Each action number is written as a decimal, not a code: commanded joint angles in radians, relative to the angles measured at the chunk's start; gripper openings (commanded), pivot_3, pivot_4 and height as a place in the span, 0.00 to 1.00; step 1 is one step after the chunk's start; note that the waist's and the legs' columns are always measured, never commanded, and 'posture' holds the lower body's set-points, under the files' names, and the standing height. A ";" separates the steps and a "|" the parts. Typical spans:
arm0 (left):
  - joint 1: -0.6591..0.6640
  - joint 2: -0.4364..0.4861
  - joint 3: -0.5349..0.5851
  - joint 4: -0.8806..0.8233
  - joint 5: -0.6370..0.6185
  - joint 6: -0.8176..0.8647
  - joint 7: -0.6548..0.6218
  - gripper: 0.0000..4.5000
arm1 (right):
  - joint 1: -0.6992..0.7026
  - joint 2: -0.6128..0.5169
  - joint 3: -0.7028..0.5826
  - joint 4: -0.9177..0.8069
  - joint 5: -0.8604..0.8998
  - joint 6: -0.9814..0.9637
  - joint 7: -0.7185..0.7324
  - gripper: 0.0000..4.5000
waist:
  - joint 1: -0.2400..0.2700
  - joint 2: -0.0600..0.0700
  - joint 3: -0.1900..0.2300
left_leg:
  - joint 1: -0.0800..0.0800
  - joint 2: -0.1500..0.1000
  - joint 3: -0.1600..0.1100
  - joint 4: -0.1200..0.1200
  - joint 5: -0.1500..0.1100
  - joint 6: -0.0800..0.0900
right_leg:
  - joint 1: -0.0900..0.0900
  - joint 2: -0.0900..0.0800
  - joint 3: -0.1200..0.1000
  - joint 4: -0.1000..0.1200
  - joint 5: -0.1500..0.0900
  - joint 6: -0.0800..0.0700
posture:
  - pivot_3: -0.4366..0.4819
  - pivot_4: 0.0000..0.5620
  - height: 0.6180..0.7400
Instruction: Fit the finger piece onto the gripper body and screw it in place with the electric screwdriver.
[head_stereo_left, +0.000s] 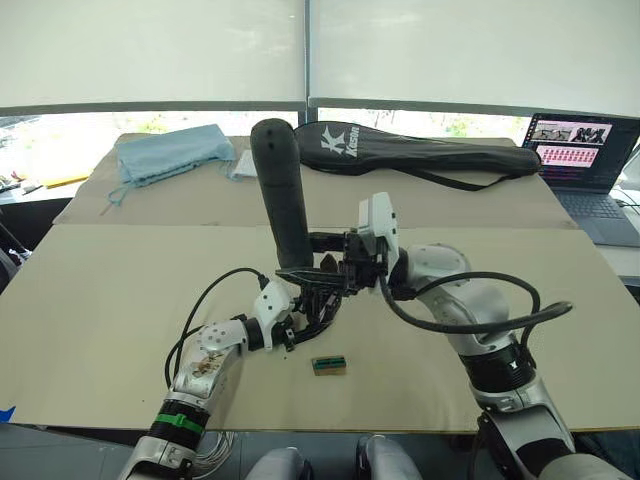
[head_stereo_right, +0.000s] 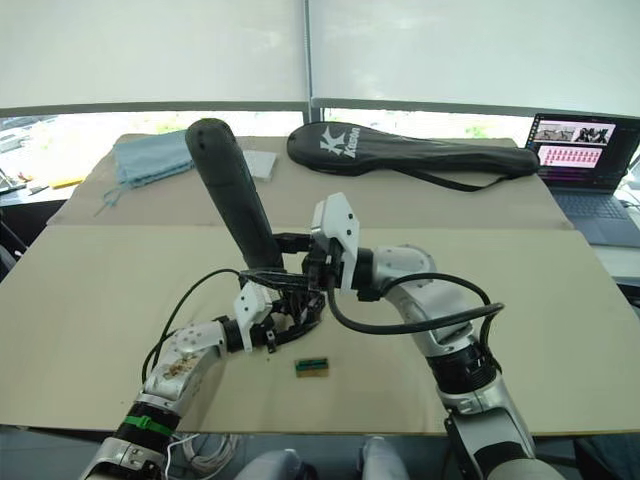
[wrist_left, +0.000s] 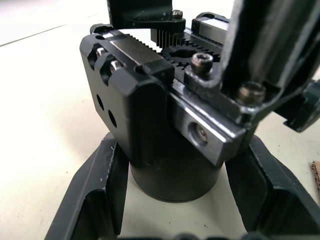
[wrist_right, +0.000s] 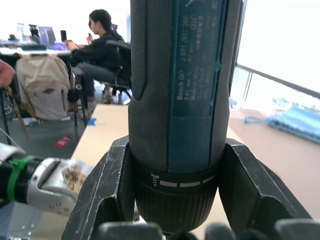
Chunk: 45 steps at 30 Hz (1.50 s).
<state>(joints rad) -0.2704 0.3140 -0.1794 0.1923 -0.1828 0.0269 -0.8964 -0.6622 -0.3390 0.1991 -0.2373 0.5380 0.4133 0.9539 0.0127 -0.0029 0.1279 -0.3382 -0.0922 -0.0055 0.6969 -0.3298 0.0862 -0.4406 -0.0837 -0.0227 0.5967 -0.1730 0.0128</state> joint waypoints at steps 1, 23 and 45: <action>0.014 -0.001 -0.024 0.043 0.025 0.015 0.006 0.51 | -0.034 -0.001 -0.053 -0.082 0.055 -0.016 0.018 0.43 | 0.001 0.000 0.000 | 0.000 0.000 -0.001 0.000 0.000 0.000 | 0.000 0.000 -0.001 -0.001 0.000 0.000 | 0.48 0.27 1.00; 0.128 0.067 0.105 -0.062 -0.068 0.020 0.010 0.99 | -0.045 -0.277 -0.346 -0.238 0.521 0.272 -0.018 0.43 | -0.010 0.000 0.000 | -0.002 0.001 -0.002 -0.004 -0.001 0.001 | -0.001 -0.002 -0.001 -0.002 0.000 0.000 | 0.48 0.27 1.00; 0.304 0.533 0.453 -0.046 -0.348 0.017 -0.480 0.99 | 0.305 -1.065 -0.041 0.318 0.006 0.604 0.183 0.43 | -0.008 0.016 0.015 | -0.029 0.002 0.006 0.005 -0.004 0.007 | -0.023 -0.008 -0.007 -0.003 0.002 0.002 | 0.48 0.27 1.00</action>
<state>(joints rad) 0.0398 0.8372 0.2544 0.1390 -0.5424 0.0499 -1.3839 -0.3140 -1.4100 0.1614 0.0571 0.5883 1.0488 1.1369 0.0046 0.0130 0.1432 -0.3675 -0.0905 0.0003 0.7018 -0.3332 0.0919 -0.4645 -0.0918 -0.0297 0.5936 -0.1709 0.0149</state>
